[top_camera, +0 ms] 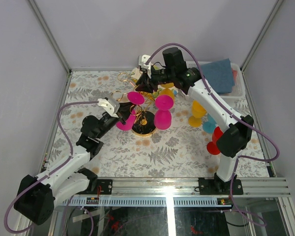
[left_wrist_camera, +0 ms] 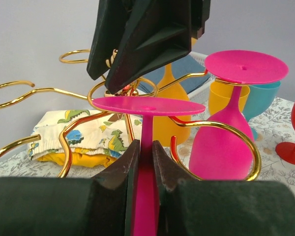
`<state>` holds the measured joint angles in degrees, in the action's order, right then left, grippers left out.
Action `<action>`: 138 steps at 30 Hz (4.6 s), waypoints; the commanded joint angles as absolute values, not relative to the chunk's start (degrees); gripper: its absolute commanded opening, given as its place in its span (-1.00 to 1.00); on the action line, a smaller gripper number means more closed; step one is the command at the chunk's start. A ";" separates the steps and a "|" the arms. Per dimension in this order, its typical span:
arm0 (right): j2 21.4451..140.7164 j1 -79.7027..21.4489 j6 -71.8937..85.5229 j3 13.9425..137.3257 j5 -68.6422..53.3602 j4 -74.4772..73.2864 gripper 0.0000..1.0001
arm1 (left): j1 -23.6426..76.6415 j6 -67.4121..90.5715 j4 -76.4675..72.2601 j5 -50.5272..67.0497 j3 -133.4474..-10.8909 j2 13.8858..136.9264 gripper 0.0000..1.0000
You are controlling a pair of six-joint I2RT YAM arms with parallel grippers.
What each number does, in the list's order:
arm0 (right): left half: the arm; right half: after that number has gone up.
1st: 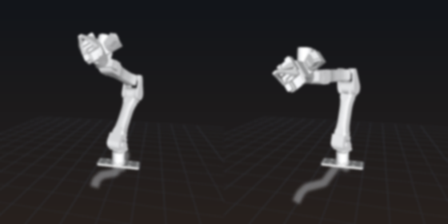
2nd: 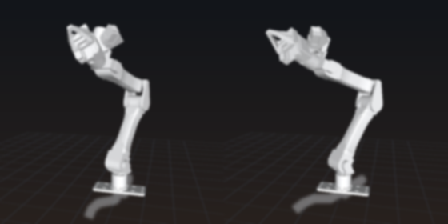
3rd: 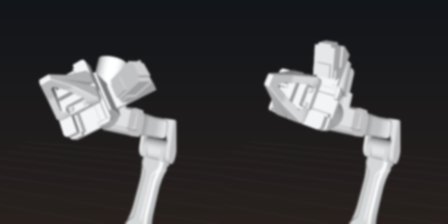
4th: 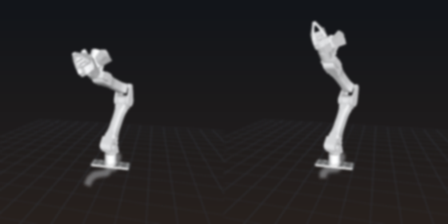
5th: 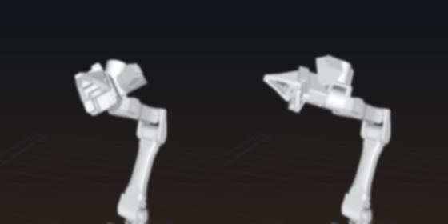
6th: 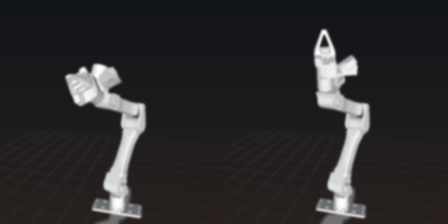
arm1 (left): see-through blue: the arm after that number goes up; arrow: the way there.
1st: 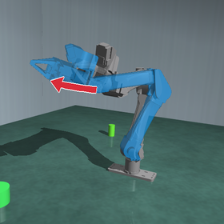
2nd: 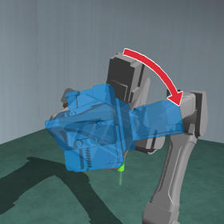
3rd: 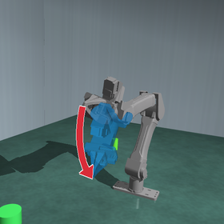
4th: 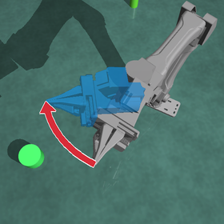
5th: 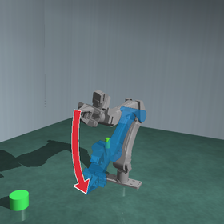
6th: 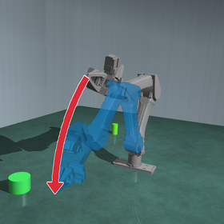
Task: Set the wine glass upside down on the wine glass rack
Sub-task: Adjust the wine rack at the center of the board, then turn the wine glass upside down at the wine rack.
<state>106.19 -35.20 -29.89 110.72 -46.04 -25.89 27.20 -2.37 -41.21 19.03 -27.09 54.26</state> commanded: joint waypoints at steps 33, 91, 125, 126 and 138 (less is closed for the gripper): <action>106.78 -35.33 -29.50 109.09 -44.02 -28.83 -1.00 | 29.88 13.60 -36.05 15.83 -24.78 46.97 -1.00; 107.62 -35.33 -28.76 109.13 -43.77 -27.92 -1.00 | 30.94 13.41 -63.47 27.51 -16.55 54.29 -0.60; 95.67 -36.11 -7.98 97.26 -28.92 -7.33 0.70 | 30.94 20.45 -4.79 -6.65 -24.85 19.08 1.00; 93.82 -36.31 -6.18 96.08 -27.32 -5.75 0.71 | 30.94 20.54 -2.97 -6.73 -26.13 19.25 1.00; 87.37 -43.96 9.28 87.29 -1.40 5.74 0.69 | 30.96 20.22 15.20 -15.28 -40.92 26.96 1.00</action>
<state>90.00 -40.14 4.82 87.55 -13.69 -0.93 30.72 20.95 8.80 -11.33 -38.09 25.23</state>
